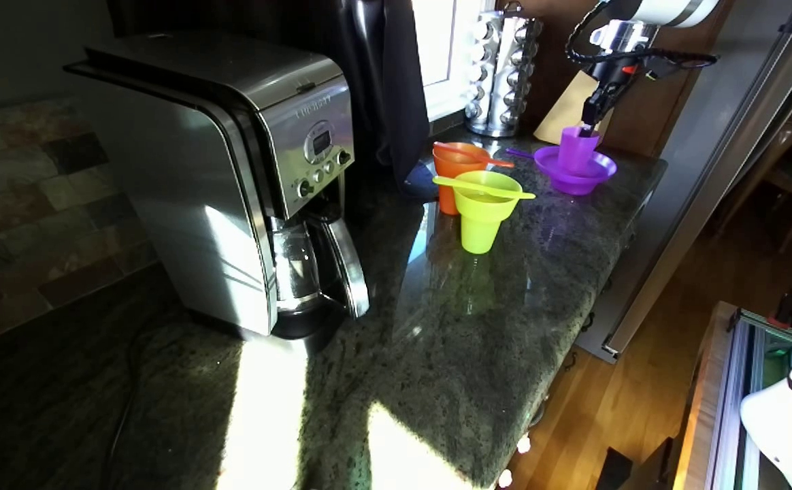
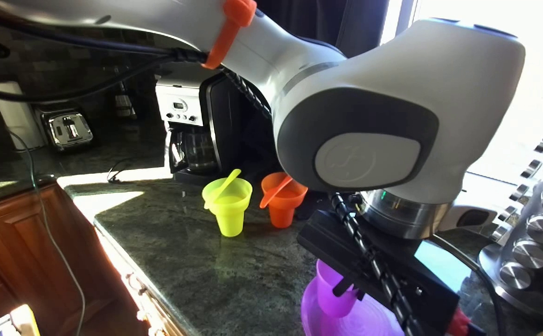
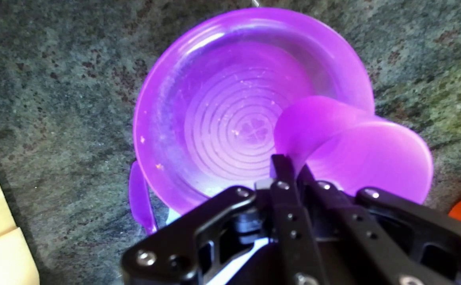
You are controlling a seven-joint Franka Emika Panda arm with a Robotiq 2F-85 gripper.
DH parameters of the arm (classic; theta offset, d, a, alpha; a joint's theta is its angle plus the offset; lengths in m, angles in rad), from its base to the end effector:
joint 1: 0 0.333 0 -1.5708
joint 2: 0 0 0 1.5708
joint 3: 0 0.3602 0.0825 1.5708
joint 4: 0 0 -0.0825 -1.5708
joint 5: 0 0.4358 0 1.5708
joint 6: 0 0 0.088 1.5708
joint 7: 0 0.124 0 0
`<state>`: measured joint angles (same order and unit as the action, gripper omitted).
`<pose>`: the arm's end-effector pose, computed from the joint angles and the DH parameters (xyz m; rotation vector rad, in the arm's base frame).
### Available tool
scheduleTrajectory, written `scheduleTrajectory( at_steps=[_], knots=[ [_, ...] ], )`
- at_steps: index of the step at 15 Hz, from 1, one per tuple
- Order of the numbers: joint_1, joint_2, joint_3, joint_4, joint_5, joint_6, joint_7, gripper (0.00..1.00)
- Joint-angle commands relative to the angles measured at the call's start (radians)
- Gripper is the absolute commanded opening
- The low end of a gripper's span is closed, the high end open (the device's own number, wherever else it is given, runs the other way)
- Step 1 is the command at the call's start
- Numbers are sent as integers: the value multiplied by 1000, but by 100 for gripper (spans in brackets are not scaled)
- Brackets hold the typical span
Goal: Put the purple plate on top of the purple bowl then place the cup and spoon on the plate.
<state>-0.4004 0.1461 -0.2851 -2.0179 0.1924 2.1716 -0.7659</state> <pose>0.4970 -0.3885 0.3828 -3.0599 0.0370 -0.1381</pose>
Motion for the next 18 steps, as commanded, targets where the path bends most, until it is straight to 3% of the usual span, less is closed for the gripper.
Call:
scheduleTrajectory(
  at_steps=[1, 10, 12, 18],
  knots=[
    [9, 27, -2, 34, -20, -20, 54, 1],
    [16, 63, 9, 58, -54, -22, 120, 1],
    [14, 63, 12, 58, -48, -20, 126, 30],
    [4, 43, 8, 58, -37, -4, 128, 74]
  ],
)
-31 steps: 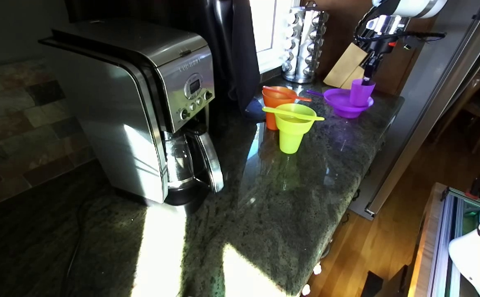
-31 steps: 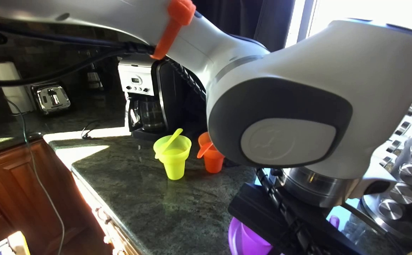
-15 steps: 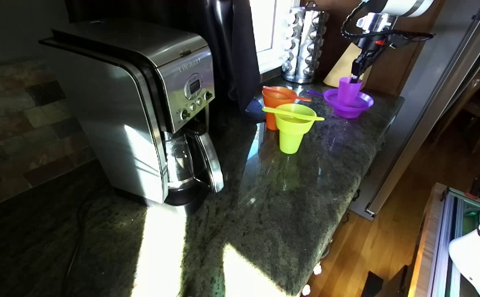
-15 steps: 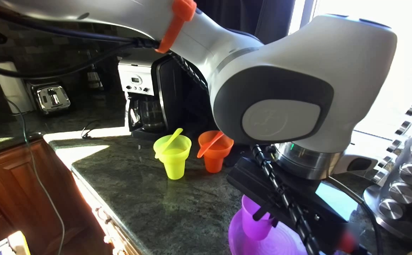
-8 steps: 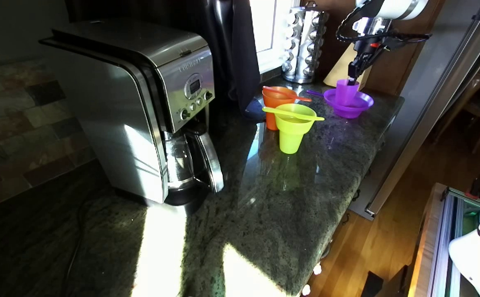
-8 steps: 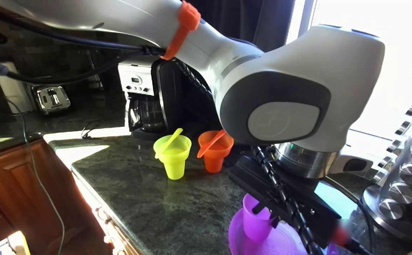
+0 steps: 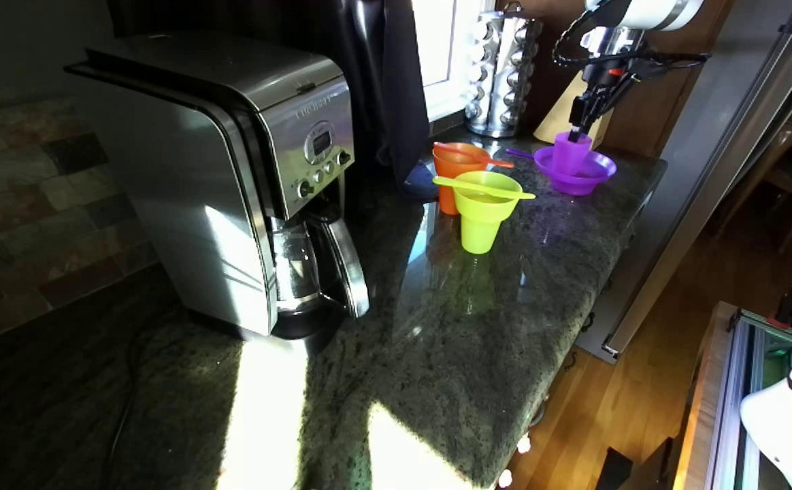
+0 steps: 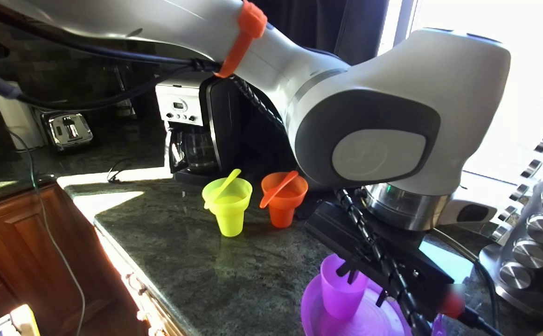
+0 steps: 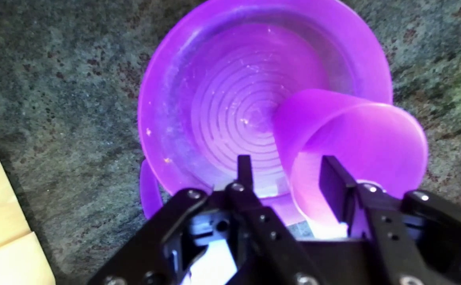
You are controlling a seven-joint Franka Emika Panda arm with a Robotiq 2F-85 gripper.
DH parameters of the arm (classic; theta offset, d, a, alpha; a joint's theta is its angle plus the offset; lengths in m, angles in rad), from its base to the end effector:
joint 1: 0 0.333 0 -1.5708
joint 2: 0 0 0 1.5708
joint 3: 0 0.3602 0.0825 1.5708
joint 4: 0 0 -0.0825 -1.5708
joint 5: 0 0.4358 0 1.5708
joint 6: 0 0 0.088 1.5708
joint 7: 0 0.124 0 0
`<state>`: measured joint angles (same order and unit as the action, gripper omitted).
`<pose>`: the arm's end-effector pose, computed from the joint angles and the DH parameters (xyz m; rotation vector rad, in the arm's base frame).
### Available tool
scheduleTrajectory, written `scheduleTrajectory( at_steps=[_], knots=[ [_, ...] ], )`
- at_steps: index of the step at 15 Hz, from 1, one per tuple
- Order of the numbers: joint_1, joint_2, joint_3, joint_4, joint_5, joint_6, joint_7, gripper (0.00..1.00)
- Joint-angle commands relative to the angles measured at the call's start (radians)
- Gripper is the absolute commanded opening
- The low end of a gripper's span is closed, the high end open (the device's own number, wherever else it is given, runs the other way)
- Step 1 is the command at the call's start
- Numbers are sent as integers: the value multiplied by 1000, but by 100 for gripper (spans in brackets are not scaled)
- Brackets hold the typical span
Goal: Put the purple plate on top of the purple bowl then place the cup and spoon on the plate.
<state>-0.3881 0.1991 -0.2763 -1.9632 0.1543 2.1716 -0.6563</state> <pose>0.5195 -0.3893 0.3769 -3.0901 0.1370 -0.0932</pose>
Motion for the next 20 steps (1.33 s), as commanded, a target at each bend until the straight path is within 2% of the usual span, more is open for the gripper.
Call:
scheduleTrajectory(
  at_steps=[1, 3, 4, 8, 14, 20],
  knots=[
    [-12, -15, -1, 5, 10, -2, 21, 81],
    [-18, -20, -4, 12, 26, 2, 29, 96],
    [-21, -19, -6, 23, 39, 0, 42, 99],
    [-25, 14, -11, 108, 90, -24, 191, 100],
    [0, 124, -9, 247, 78, 8, 537, 100],
    [-44, 280, 23, 422, 21, 11, 348, 100]
  ],
)
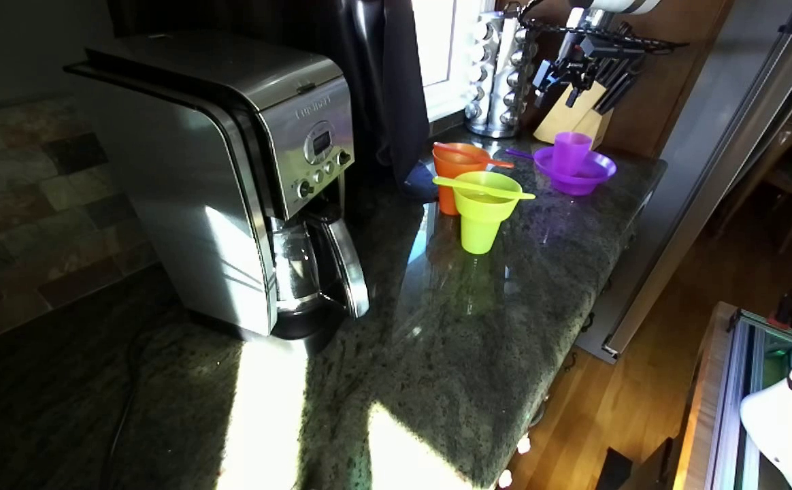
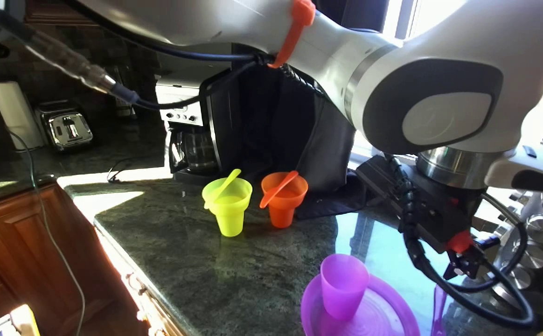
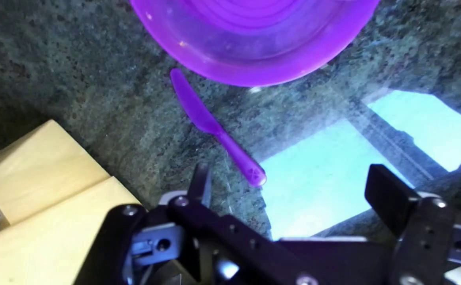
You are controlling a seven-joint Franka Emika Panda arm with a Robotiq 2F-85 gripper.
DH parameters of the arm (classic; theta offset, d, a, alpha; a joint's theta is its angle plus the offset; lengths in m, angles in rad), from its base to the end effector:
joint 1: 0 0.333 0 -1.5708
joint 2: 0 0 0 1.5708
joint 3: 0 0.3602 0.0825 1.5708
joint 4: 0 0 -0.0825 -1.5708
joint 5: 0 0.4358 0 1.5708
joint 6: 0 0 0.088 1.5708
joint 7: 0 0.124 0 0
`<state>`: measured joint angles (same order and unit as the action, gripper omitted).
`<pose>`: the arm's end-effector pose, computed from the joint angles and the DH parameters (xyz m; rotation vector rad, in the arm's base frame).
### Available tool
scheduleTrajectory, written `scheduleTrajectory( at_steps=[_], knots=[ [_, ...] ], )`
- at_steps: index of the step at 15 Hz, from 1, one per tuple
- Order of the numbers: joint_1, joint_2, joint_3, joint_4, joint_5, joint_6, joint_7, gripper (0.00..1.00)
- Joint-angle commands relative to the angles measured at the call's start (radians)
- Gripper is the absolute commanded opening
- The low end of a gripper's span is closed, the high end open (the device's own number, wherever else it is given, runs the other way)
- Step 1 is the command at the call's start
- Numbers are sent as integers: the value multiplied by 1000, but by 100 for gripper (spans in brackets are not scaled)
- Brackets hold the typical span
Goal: Put the purple plate on top of the purple bowl then place the cup and spoon on the plate.
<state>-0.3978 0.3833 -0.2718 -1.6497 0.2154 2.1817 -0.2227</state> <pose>0.6028 -0.4348 0.4152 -3.0119 0.8158 -0.2920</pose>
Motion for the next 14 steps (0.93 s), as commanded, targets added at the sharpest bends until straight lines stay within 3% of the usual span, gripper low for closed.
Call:
scheduleTrajectory(
  at_steps=[1, 2, 8, 14],
  knots=[
    [-45, 123, 26, 137, -40, 13, -106, 100],
    [-31, 53, 26, 62, -32, -1, -51, 100],
    [-49, 114, 36, 132, -45, 1, -85, 100],
    [-91, 156, 75, 158, -125, 9, -386, 100]
  ],
)
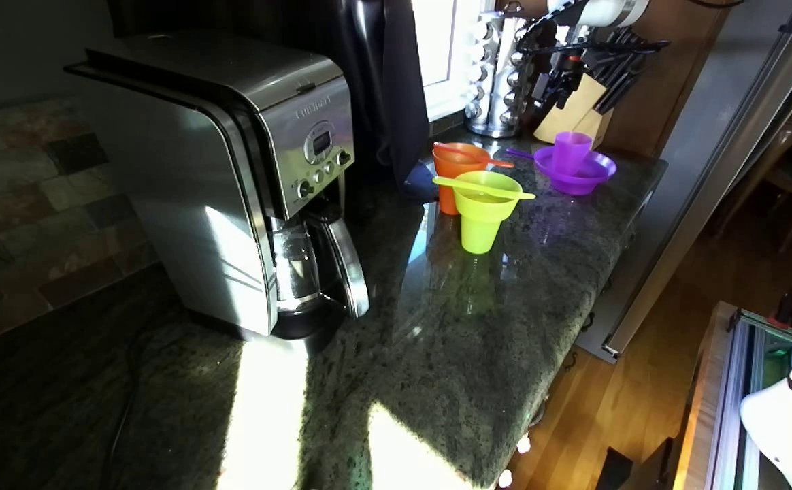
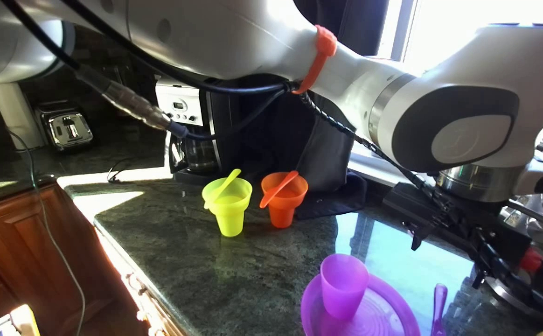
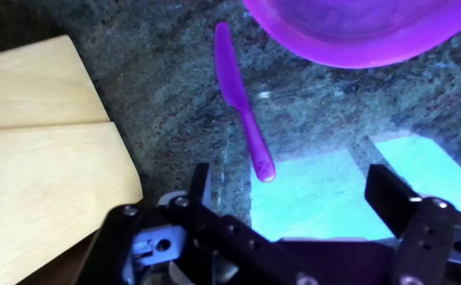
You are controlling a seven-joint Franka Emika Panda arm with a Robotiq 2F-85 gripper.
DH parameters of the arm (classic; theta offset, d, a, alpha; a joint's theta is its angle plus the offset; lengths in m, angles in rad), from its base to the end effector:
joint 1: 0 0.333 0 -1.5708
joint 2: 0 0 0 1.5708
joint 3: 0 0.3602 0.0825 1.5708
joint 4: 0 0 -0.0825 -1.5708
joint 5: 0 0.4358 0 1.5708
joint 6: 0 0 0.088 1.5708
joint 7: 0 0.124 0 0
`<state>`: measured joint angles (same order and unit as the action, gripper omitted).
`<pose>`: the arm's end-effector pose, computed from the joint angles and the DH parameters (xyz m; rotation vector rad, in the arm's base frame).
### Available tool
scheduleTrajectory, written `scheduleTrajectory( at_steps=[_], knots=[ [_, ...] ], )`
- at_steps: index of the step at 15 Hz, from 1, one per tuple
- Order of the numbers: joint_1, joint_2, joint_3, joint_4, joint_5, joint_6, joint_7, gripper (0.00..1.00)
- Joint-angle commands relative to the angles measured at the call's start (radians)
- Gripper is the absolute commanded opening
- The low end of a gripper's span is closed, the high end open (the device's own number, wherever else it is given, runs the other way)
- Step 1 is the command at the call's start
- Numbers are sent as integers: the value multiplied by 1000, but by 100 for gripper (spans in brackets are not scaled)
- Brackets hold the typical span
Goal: Put the purple plate on top of the purple bowl then place the cup and spoon on the plate.
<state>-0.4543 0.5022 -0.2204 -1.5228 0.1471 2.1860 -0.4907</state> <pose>0.6299 -0.4601 0.3910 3.0375 -0.3400 0.2433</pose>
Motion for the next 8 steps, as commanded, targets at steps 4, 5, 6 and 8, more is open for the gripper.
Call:
scheduleTrajectory(
  at_steps=[4, 5, 6, 8],
  knots=[
    [-73, 69, 59, 58, -45, 7, -308, 100],
    [-82, 78, 70, 66, -34, 8, -356, 100],
    [-80, 87, 69, 72, -38, 15, -374, 100],
    [-85, 107, 78, 89, -29, 6, -414, 100]
  ],
)
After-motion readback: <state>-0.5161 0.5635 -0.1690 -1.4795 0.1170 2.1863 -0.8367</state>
